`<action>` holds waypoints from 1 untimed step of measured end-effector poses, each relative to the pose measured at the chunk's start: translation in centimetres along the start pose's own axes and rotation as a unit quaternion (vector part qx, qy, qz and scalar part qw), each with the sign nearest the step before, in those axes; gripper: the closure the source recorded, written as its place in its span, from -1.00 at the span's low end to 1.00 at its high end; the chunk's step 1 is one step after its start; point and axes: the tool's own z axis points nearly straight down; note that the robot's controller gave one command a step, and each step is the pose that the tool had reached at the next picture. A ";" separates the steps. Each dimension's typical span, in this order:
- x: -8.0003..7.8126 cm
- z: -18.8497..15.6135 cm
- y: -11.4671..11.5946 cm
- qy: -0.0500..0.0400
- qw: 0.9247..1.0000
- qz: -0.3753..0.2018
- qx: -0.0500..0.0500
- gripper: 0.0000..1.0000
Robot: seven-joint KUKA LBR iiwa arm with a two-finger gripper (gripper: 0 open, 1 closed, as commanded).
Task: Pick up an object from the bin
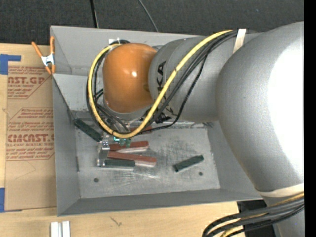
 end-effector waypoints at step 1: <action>-0.2 -0.4 -0.1 -0.004 1.000 0.001 -0.001 -1.00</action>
Offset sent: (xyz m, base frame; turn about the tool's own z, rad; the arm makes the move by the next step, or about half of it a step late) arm 0.0129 -0.0461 -0.0876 0.0190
